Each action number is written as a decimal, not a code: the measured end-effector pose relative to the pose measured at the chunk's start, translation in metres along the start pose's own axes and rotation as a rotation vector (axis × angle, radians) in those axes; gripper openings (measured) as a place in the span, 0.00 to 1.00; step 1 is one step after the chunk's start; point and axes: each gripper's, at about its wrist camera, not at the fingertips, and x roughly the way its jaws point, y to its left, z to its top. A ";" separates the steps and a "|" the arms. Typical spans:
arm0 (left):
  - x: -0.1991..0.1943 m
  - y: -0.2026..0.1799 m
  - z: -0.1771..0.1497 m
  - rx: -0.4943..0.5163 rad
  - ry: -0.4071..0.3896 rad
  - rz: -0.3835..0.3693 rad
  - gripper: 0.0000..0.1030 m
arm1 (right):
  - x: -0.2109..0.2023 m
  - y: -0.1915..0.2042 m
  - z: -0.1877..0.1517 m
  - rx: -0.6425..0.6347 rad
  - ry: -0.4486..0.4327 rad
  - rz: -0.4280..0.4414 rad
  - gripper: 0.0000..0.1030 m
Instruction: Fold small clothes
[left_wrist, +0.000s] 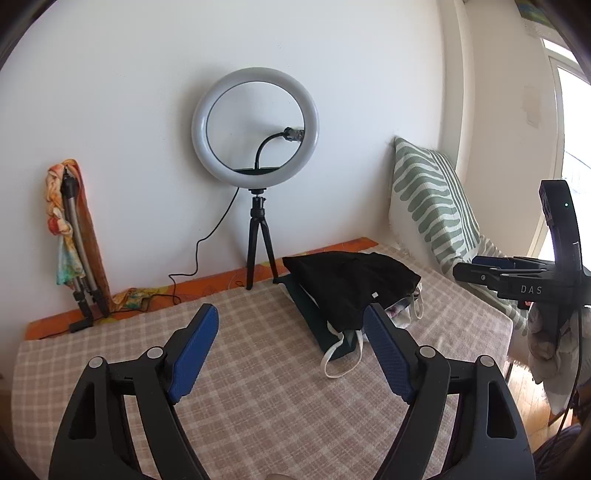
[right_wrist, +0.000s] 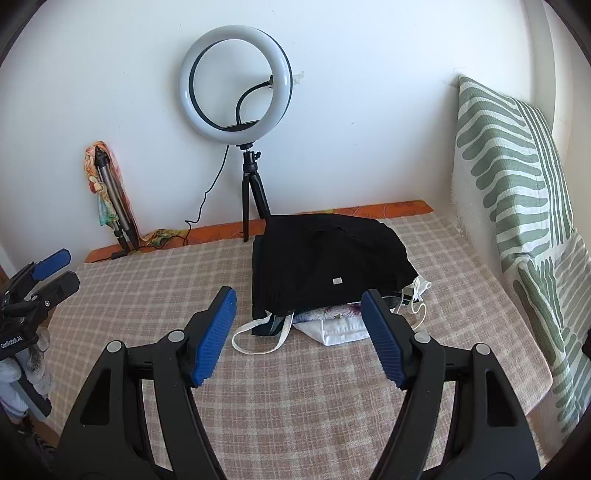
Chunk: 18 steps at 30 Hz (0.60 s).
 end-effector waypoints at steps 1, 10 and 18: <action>-0.005 0.002 -0.004 0.000 -0.002 0.003 0.79 | -0.002 0.005 -0.003 -0.001 -0.003 0.006 0.71; -0.034 -0.001 -0.041 0.022 0.009 0.049 0.84 | -0.014 0.036 -0.035 -0.044 -0.080 -0.018 0.95; -0.046 -0.011 -0.058 0.065 -0.026 0.128 0.99 | -0.007 0.043 -0.056 -0.039 -0.092 -0.033 1.00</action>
